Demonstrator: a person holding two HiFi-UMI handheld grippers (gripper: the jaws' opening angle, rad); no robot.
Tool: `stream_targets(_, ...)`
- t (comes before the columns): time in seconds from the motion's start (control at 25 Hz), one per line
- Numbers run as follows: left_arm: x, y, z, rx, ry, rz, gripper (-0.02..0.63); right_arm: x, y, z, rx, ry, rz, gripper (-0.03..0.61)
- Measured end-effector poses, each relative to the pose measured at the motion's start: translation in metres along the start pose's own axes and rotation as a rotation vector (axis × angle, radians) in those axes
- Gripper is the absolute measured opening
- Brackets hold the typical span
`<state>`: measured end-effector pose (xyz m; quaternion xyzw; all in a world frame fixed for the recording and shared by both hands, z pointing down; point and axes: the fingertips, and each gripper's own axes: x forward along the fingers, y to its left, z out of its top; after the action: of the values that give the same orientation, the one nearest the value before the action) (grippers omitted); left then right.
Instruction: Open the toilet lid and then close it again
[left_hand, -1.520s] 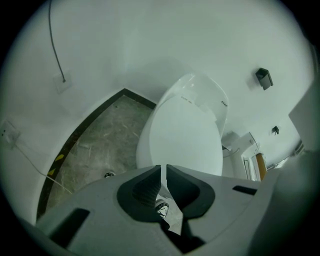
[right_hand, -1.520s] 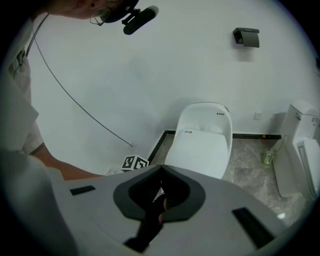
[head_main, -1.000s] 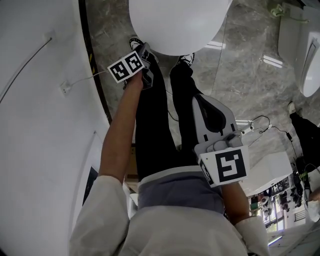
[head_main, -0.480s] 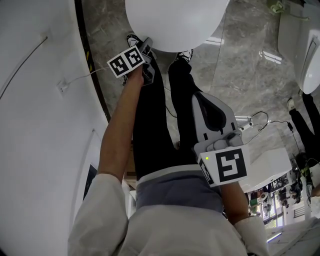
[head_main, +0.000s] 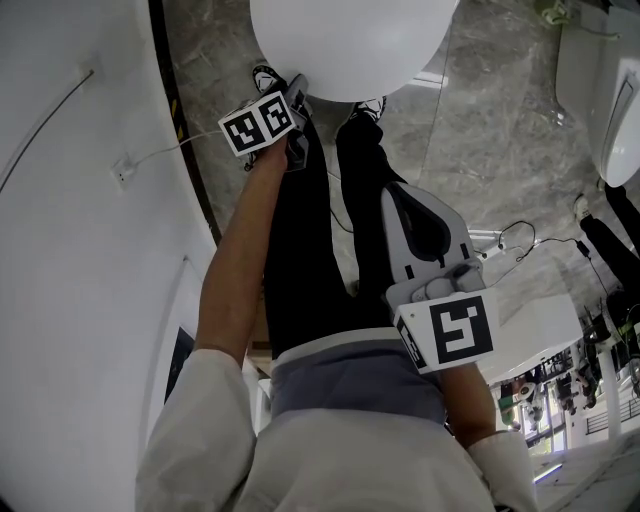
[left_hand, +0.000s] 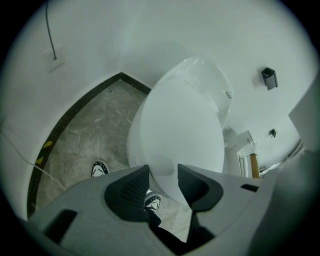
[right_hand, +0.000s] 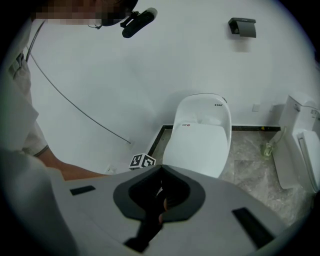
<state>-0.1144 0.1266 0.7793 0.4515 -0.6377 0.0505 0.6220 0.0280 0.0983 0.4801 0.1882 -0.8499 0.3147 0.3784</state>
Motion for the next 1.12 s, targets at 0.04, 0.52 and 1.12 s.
stream_targets(0.04, 0.000, 0.000, 0.000, -0.006, -0.001, -0.003, 0.153, 0.000, 0.001, 0.000, 0.000, -0.001, 0.001, 0.009)
stream_targets(0.52, -0.013, -0.001, 0.004, -0.098, -0.027, -0.047, 0.123, 0.002, 0.004, 0.007, -0.005, -0.001, 0.012, 0.009)
stream_targets(1.12, -0.031, -0.004, 0.009, -0.168, -0.071, -0.107, 0.083, 0.003, 0.006, 0.014, -0.001, -0.018, 0.018, 0.009)
